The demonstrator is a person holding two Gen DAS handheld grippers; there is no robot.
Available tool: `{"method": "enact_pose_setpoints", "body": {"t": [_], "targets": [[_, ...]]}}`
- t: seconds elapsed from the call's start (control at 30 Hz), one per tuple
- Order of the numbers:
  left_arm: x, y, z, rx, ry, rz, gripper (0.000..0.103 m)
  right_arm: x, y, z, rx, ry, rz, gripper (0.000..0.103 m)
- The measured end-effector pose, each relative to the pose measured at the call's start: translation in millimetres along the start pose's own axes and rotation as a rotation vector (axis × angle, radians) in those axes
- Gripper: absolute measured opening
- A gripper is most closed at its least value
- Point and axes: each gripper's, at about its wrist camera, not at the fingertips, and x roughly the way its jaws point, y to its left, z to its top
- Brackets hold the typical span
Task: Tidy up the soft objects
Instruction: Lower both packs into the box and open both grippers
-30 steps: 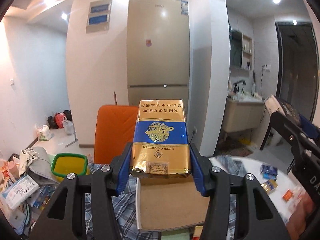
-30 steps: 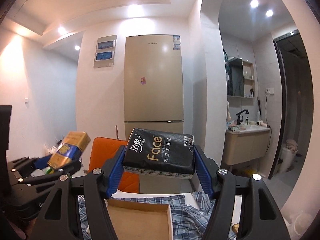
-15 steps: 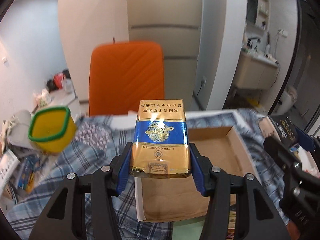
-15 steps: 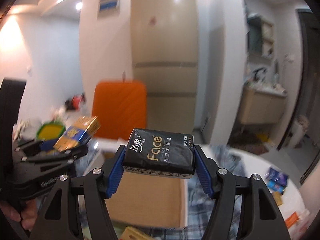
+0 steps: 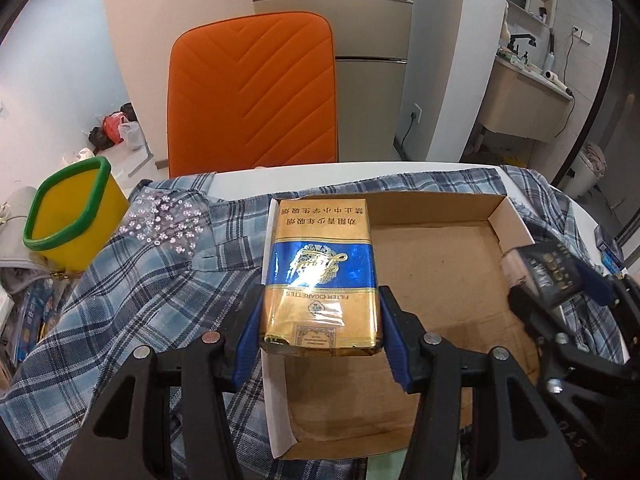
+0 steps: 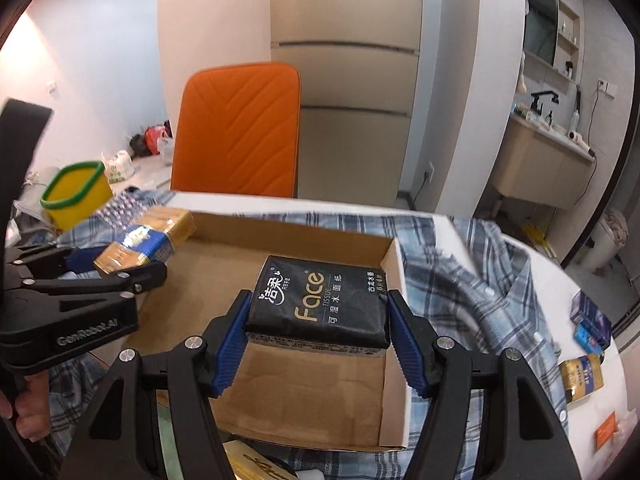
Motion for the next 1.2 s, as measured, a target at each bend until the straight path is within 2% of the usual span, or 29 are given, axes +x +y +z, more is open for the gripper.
{"method": "enact_pose_setpoints", "body": {"t": [0.27,0.4,0.47,0.8,1.0,1.2], "targets": [[-2.4,1.7,3.3,0.008,-0.02,0.005,0.055,3.1,0.0,-4.7,0.017,-0.007,0.039,0.068],[-9.4,0.5,4.4,0.006,-0.051,0.013,0.076,0.5,-3.3,-4.0,0.043,-0.034,0.025,0.082],[-12.3,2.0,5.1,0.0,-0.065,0.012,0.076,-1.4,-4.2,-2.6,0.045,-0.047,0.011,0.086],[-20.4,4.9,6.6,-0.015,-0.081,-0.016,0.076,-8.1,-3.6,-1.3,0.032,-0.066,-0.009,0.086],[-28.0,4.0,6.7,-0.009,-0.105,0.002,0.076,-14.4,1.0,-0.1,0.011,-0.081,-0.015,0.086],[-49.8,2.6,6.2,-0.001,-0.153,0.014,0.076,-35.6,0.5,5.5,0.024,-0.15,-0.053,0.086]]}}
